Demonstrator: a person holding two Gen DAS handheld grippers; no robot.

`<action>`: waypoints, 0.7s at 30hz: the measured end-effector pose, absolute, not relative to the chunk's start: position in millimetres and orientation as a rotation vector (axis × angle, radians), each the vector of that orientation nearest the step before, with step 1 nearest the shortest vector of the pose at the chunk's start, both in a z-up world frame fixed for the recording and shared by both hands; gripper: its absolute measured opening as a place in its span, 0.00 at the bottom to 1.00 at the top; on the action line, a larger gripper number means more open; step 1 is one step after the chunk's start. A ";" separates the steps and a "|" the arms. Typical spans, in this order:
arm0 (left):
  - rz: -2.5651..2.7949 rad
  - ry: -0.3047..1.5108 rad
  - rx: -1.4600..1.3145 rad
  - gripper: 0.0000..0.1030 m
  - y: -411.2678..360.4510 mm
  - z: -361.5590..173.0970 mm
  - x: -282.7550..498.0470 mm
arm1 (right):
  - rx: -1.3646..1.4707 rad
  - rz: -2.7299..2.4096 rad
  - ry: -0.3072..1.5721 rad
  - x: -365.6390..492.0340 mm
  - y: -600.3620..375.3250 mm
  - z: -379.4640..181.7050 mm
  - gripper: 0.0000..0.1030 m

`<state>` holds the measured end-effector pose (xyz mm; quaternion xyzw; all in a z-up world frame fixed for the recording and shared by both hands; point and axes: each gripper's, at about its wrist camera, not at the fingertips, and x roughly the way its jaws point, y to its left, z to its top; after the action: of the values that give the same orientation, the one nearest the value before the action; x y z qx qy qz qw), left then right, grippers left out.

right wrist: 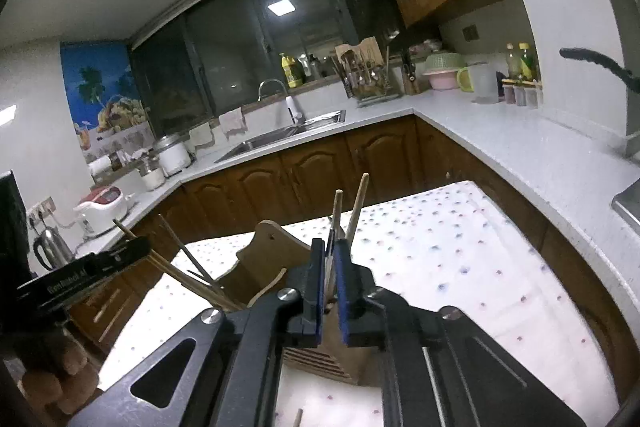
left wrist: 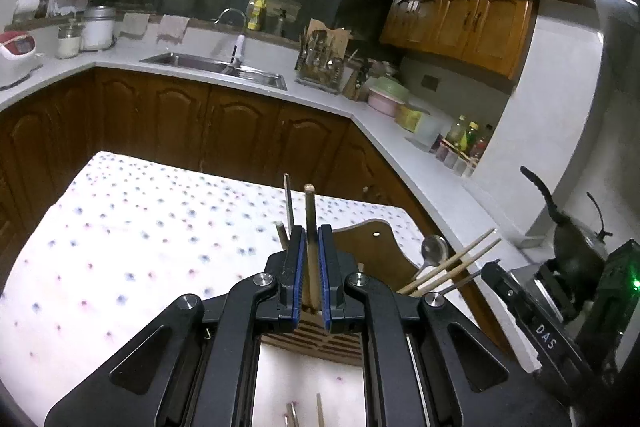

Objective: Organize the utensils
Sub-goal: 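Lower the chopsticks into the holder and open both tools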

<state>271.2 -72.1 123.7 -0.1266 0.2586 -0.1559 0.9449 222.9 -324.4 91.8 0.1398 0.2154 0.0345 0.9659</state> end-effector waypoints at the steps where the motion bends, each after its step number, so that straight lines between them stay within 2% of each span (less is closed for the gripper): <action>1: -0.321 0.528 -0.259 0.08 -71.4 124.6 269.7 | 0.288 0.068 0.431 221.5 -325.6 93.0 0.09; 3: -0.331 0.528 -0.269 0.21 -69.4 127.5 266.7 | 0.297 0.070 0.424 218.8 -327.7 94.9 0.10; 4: -0.352 0.534 -0.282 0.25 -68.2 129.7 264.4 | 0.308 0.070 0.418 216.1 -329.6 97.0 0.15; 5: -0.359 0.534 -0.289 0.33 -67.4 131.4 262.1 | 0.316 0.071 0.413 214.5 -330.9 97.9 0.25; 6: -0.355 0.522 -0.290 0.38 -66.0 134.5 256.7 | 0.330 0.076 0.404 211.2 -333.3 100.1 0.31; 8: -0.354 0.502 -0.287 0.44 -63.8 139.5 246.4 | 0.350 0.081 0.383 203.5 -336.5 104.8 0.55; 13: -0.352 0.492 -0.318 0.53 -50.4 144.0 226.1 | 0.363 0.075 0.332 182.2 -339.7 114.4 0.71; 15: -0.338 0.493 -0.329 0.64 -42.5 143.0 217.3 | 0.373 0.073 0.317 171.7 -341.2 115.0 0.74; 17: -0.315 0.490 -0.336 0.71 -34.6 139.2 207.3 | 0.383 0.078 0.312 162.9 -343.1 113.7 0.77; 21: -0.270 0.509 -0.331 0.75 -21.8 121.3 184.9 | 0.396 0.082 0.318 145.2 -344.5 105.8 0.81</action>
<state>184.9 -21.8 121.3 -0.1626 0.2497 -0.1323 0.9454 145.2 -344.5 105.8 0.1960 0.1570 0.0403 0.9671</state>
